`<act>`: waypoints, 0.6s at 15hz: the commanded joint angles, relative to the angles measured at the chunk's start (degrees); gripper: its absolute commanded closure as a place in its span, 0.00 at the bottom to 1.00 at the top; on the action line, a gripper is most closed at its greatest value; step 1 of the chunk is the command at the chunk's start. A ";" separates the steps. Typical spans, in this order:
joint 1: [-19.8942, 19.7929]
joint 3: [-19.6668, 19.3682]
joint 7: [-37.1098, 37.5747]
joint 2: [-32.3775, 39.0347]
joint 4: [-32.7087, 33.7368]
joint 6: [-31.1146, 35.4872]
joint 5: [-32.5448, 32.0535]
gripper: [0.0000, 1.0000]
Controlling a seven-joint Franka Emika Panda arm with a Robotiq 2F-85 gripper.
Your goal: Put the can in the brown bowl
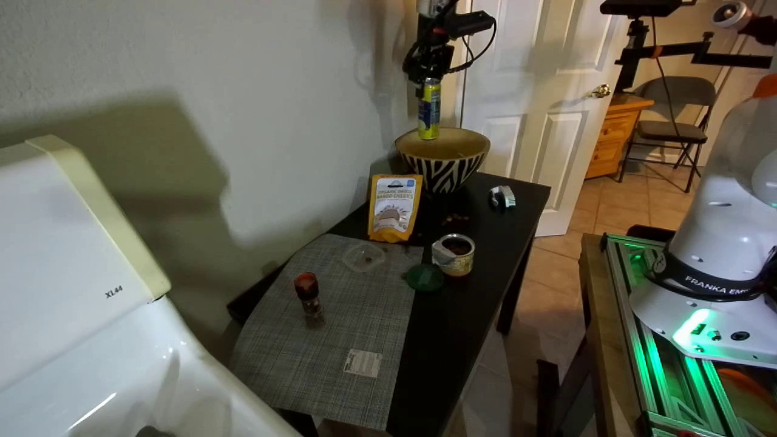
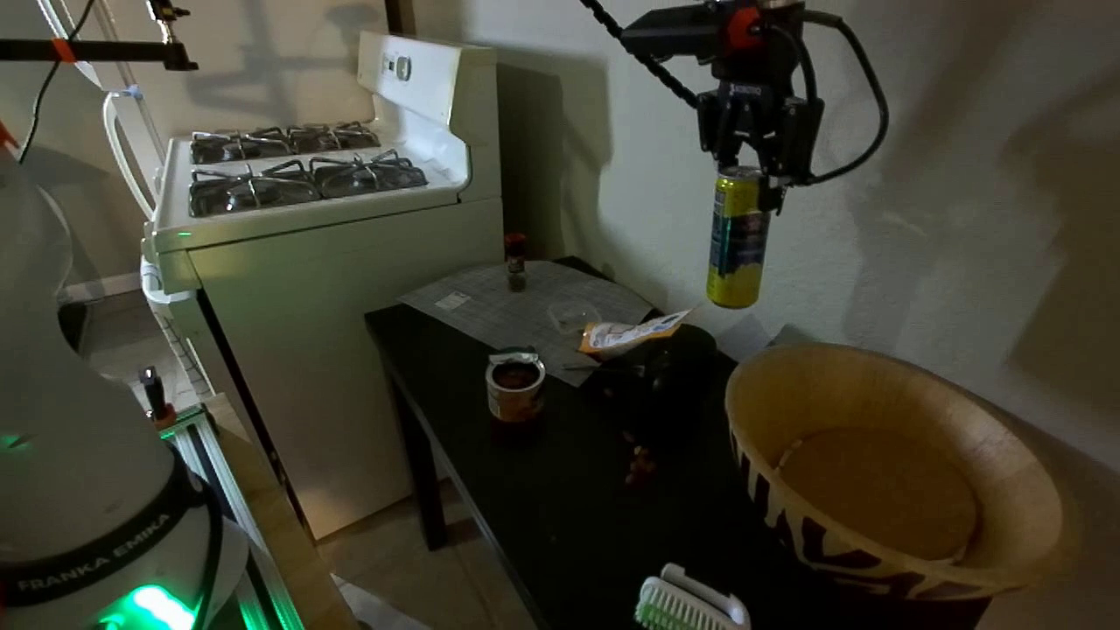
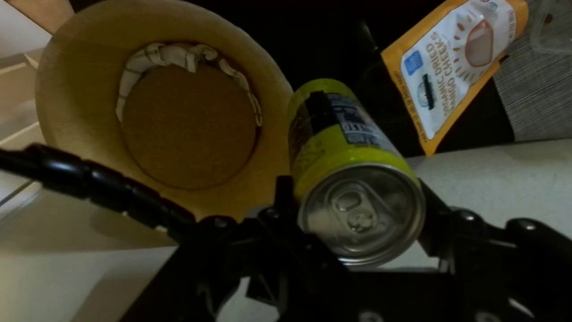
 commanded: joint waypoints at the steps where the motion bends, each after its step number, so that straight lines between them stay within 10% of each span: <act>1: -2.64 -2.45 -0.10 0.76 -1.76 5.69 4.46 0.62; 9: -7.19 -5.47 -0.31 8.51 -0.85 12.29 14.90 0.62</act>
